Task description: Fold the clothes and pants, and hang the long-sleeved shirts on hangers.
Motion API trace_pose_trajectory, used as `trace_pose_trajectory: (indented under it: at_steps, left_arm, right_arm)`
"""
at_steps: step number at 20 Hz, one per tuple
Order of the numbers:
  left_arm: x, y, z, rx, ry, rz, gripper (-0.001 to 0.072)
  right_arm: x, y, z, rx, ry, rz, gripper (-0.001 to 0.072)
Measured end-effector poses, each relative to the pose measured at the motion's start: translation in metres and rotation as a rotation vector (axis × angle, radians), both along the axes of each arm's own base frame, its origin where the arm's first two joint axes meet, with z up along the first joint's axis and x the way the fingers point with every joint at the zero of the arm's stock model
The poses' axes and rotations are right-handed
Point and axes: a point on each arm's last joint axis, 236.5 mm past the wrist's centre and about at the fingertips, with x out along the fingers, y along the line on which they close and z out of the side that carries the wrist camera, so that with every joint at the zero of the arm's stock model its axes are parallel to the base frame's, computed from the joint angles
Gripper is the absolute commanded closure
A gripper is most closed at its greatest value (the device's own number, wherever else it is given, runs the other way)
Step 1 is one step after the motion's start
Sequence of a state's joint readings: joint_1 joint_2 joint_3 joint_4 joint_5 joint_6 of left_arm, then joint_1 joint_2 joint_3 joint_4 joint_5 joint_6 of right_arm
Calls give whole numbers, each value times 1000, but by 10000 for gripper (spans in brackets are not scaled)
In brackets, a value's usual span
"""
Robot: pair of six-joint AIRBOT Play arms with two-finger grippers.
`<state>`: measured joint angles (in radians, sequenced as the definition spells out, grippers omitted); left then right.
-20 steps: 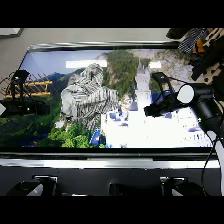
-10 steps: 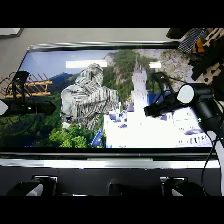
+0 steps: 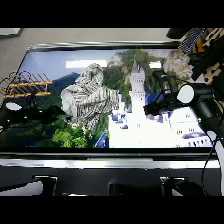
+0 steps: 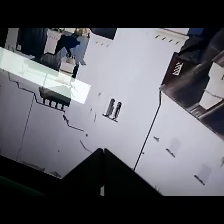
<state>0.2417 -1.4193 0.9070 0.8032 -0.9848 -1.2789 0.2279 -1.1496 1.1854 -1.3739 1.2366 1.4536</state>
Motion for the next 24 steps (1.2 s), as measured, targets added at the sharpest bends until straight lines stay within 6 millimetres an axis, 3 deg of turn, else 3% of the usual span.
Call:
trace_pose_trajectory:
  at_steps: [1, 4, 5, 6, 9, 13, 18, 20, 21, 24]
  left_arm:
    - [0, -4, -7, -20, 16, 0, 688]
    - [3, -10, -18, -43, 30, 8, 688]
    - [2, -10, -20, -47, 34, 8, 688]
    - [3, -11, -21, -52, 33, 11, 688]
    - [4, -11, -22, -55, 34, 15, 688]
    - [5, -11, -23, -57, 34, 15, 688]
    - [5, -12, -23, -59, 35, 15, 688]
    - [5, -12, -23, -59, 35, 15, 688]
    - [5, -12, -23, -59, 35, 15, 688]
    - [4, -12, -23, -59, 34, 13, 688]
  right_arm:
    - [1, 2, 1, 15, 0, -15, 599]
    - [13, 19, 3, 139, 10, -146, 81]
    - [18, 28, 2, 193, 25, -188, 69]
    - [23, 36, -2, 239, 45, -223, 8]
    - [51, 62, -25, 391, 108, -357, 7]
    - [96, 98, -71, 582, 175, -498, 12]
    - [113, 133, -122, 670, 254, -572, 55]
    - [117, 140, -131, 685, 254, -594, 66]
    - [119, 143, -134, 693, 251, -606, 127]
    - [126, 146, -141, 724, 250, -651, 193]
